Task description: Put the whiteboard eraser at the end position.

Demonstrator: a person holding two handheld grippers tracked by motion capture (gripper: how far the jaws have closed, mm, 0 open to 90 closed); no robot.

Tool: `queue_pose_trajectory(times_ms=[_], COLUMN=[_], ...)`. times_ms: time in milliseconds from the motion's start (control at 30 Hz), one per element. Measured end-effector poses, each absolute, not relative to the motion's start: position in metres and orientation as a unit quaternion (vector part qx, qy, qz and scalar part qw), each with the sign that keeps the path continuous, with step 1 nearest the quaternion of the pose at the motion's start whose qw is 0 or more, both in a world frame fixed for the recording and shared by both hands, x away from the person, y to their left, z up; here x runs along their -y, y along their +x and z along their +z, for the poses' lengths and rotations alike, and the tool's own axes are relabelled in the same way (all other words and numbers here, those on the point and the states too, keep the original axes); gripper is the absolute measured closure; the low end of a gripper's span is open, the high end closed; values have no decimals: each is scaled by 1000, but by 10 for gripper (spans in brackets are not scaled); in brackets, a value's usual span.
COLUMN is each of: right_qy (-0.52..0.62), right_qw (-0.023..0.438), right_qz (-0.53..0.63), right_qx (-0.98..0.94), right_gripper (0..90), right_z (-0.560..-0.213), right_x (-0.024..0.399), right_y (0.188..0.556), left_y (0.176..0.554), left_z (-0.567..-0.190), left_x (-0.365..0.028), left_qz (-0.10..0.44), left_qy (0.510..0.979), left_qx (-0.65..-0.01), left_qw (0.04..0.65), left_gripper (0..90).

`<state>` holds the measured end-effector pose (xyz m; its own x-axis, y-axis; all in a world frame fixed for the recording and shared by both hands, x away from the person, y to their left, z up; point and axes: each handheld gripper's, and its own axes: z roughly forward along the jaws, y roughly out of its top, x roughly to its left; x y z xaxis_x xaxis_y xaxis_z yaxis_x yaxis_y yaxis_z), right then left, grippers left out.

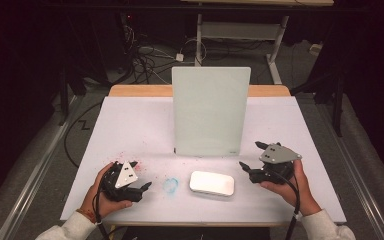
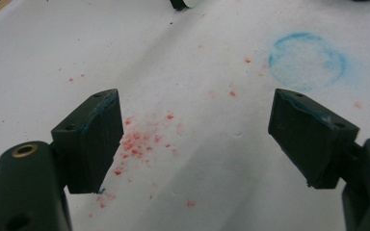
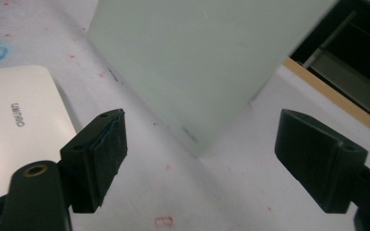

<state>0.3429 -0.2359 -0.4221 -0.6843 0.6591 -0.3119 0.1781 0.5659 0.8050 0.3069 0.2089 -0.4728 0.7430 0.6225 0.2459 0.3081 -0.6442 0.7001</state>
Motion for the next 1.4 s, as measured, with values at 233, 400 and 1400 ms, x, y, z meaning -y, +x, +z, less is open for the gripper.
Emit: queue_pose_trajectory(times_ms=[233,400,1400], right_qy=[308,328,319], right_qw=[318,327,326], right_qz=[405,408,408], right_qx=[-800,-787,-791], right_gripper=[167,166,170], right_z=[-440,-450,-454], right_x=[266,273,271], right_y=[334,327,321], left_y=[304,303,305], left_z=[-472,-471,-471], left_x=[-210,-210,-208], left_qz=[245,250,246], left_qy=[872,872,872], left_qx=[-270,-267,-266], left_qw=[328,326,328], left_gripper=[193,193,193])
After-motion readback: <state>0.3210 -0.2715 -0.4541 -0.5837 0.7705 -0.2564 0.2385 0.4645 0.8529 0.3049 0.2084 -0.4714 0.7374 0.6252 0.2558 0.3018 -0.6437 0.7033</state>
